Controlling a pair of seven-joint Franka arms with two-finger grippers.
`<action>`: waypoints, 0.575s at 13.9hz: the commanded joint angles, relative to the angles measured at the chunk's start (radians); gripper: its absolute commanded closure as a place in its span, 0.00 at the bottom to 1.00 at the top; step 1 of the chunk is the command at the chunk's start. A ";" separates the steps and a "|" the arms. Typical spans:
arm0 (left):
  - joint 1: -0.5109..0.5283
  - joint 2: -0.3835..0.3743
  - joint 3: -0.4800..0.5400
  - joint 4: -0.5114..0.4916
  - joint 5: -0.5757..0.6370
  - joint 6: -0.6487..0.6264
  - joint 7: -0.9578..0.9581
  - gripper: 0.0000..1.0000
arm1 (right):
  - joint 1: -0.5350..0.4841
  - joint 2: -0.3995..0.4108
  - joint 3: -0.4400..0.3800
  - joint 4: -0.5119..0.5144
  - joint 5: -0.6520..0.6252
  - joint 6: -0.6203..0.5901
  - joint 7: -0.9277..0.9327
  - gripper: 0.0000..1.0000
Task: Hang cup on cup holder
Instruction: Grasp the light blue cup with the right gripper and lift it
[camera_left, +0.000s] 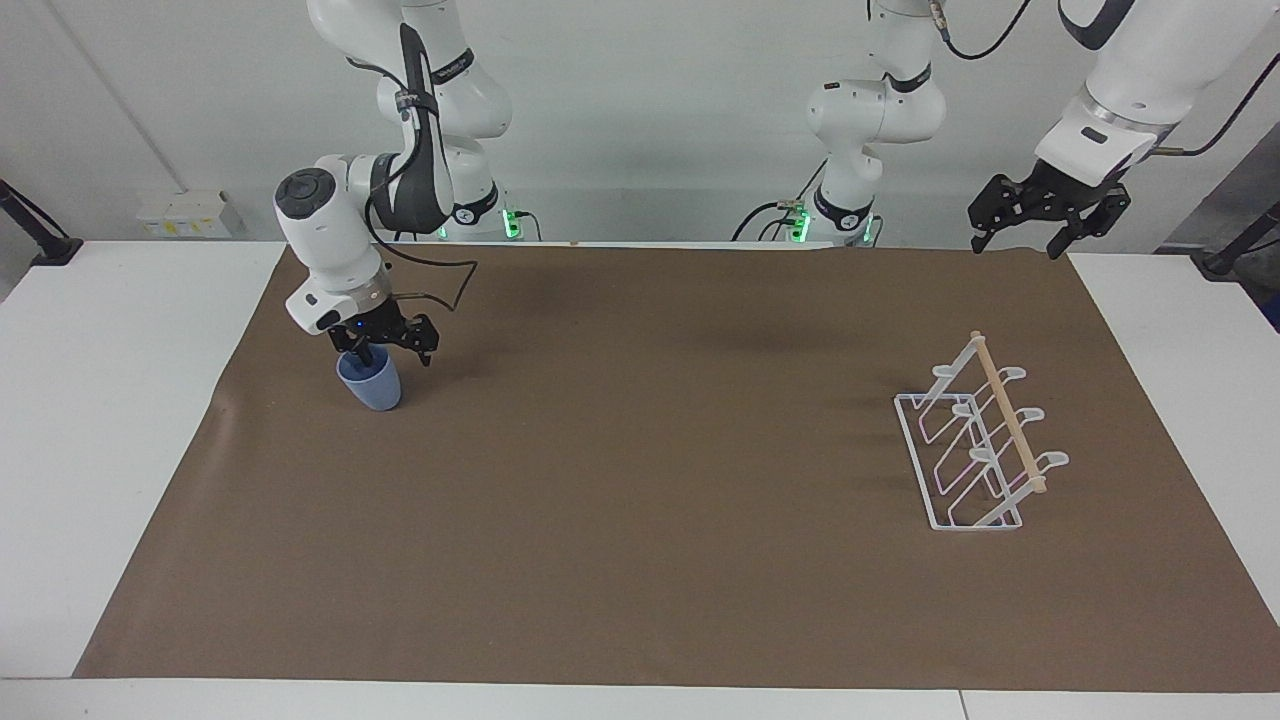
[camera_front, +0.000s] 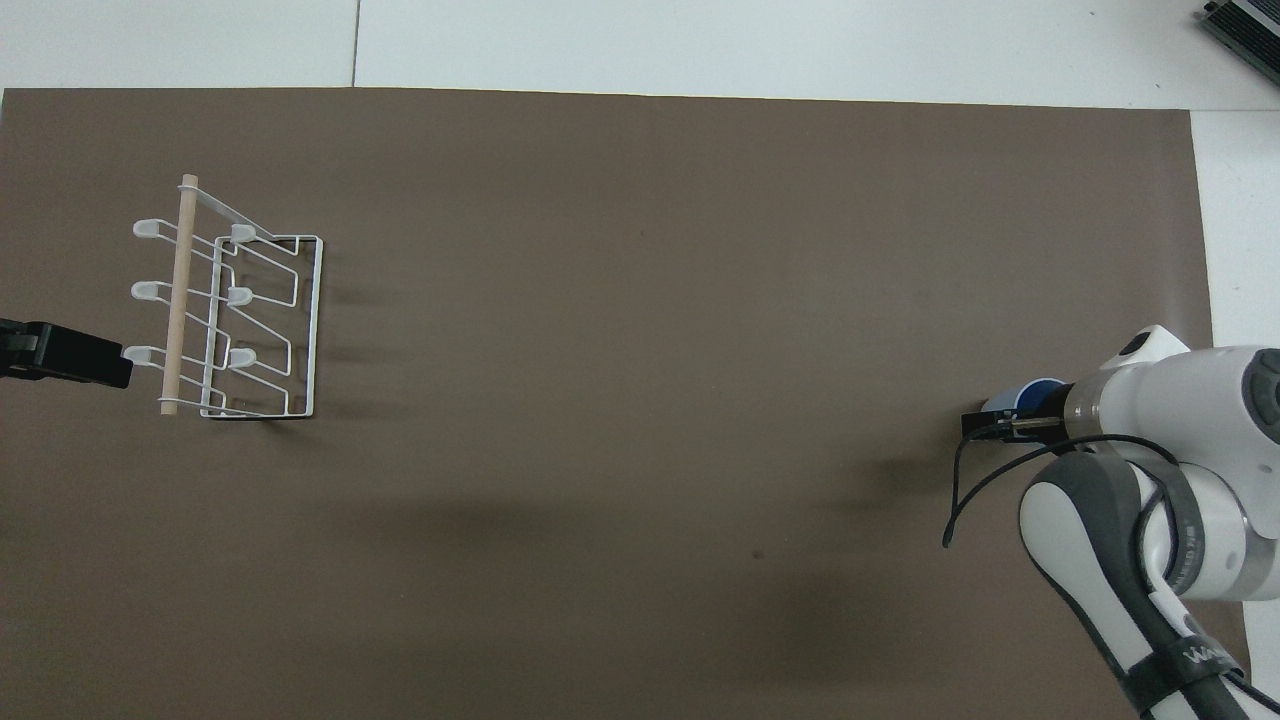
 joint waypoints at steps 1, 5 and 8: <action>0.001 -0.022 0.001 -0.014 -0.012 -0.007 -0.013 0.00 | -0.003 0.006 -0.001 -0.007 0.004 0.022 -0.020 0.00; 0.001 -0.022 0.001 -0.016 -0.012 -0.010 -0.010 0.00 | -0.003 0.007 -0.001 -0.001 0.004 0.001 -0.016 0.17; 0.000 -0.022 0.001 -0.016 -0.012 -0.010 -0.011 0.00 | -0.002 0.007 0.001 0.014 0.004 -0.037 -0.016 0.86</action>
